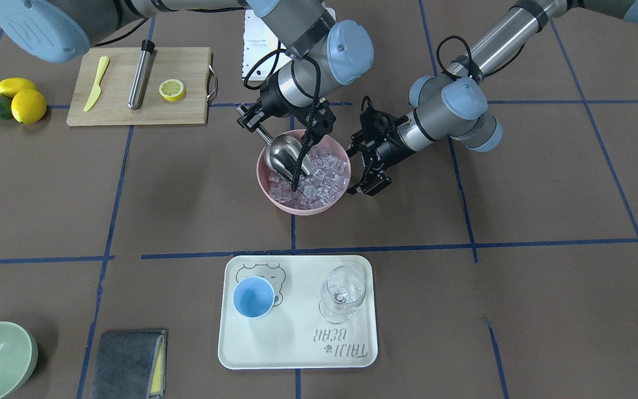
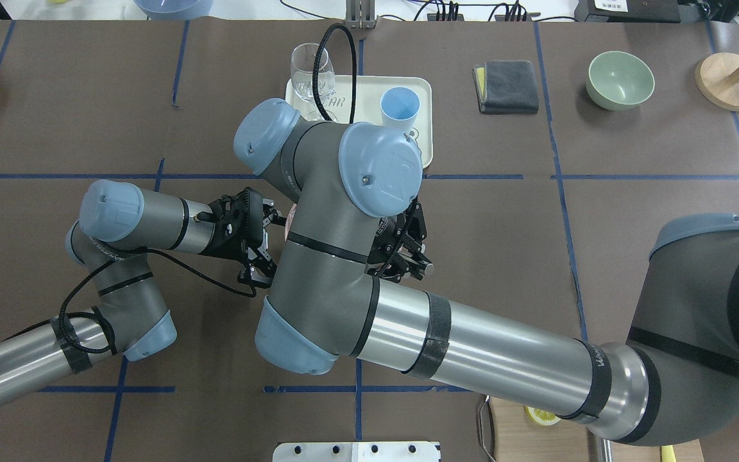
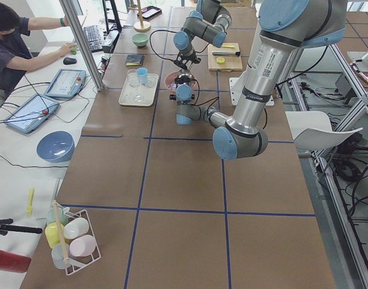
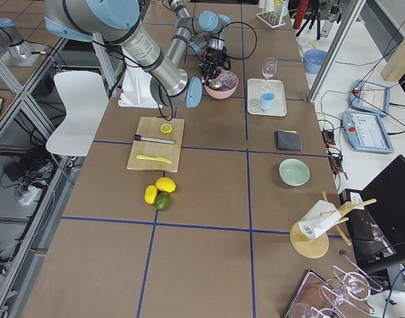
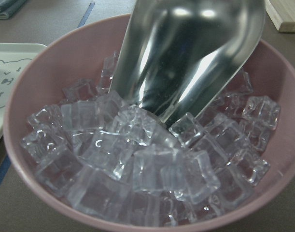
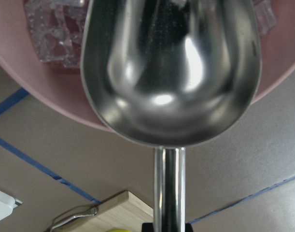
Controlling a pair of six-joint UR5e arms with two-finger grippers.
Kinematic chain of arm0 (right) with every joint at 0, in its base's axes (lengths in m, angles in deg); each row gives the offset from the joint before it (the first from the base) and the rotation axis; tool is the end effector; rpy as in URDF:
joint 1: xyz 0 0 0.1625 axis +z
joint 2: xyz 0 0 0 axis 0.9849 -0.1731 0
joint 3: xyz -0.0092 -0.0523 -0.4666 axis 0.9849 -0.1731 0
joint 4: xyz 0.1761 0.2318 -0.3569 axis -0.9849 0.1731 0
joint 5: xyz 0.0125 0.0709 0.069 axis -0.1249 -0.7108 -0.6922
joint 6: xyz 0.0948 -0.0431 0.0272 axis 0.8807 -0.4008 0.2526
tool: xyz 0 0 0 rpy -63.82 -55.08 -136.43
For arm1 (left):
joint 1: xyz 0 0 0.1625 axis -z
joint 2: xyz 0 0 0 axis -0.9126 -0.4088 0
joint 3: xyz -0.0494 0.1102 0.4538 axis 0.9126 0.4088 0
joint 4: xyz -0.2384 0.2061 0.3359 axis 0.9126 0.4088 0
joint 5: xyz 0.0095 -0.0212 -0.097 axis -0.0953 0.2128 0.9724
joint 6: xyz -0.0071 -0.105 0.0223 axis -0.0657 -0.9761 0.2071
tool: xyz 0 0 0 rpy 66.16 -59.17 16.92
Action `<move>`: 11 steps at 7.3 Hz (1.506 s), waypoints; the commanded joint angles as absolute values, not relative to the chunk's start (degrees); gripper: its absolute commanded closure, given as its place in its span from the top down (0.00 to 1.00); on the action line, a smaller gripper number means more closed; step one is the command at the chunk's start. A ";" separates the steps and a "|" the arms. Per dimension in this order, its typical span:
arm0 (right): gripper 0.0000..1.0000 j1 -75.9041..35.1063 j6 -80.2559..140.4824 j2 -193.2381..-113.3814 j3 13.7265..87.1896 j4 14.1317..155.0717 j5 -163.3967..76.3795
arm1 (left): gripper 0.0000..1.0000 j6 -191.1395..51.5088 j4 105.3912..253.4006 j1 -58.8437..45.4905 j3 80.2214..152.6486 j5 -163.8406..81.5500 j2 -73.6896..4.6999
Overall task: Put ice in cup with scoop
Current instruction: 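Dig the scoop into the ice cubes while the left gripper steadies the bowl, then lift the ice-filled scoop out of the bowl with the right gripper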
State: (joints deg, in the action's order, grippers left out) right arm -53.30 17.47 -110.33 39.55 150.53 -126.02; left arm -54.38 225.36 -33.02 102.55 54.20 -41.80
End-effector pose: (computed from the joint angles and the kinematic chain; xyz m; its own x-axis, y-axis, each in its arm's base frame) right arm -0.6452 -0.4420 0.1118 0.4820 -0.8336 0.2698 0.8618 0.5066 0.0253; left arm 0.5778 -0.4740 0.3816 0.1042 0.9944 -0.0174 -0.0566 0.0234 0.9981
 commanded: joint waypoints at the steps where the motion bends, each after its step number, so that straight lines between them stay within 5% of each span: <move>1: 0.00 -53.75 18.71 -111.45 39.38 146.56 -126.13 | 1.00 -54.38 225.36 -33.09 102.55 54.22 -41.80; 11: 0.00 -53.75 23.19 -127.70 57.90 128.62 -126.83 | 1.00 -54.38 225.36 -33.09 102.55 54.13 -41.88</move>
State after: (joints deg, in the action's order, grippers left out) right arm -53.75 22.48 -126.14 54.80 129.57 -126.78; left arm -54.38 225.35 -33.03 102.54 54.13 -41.80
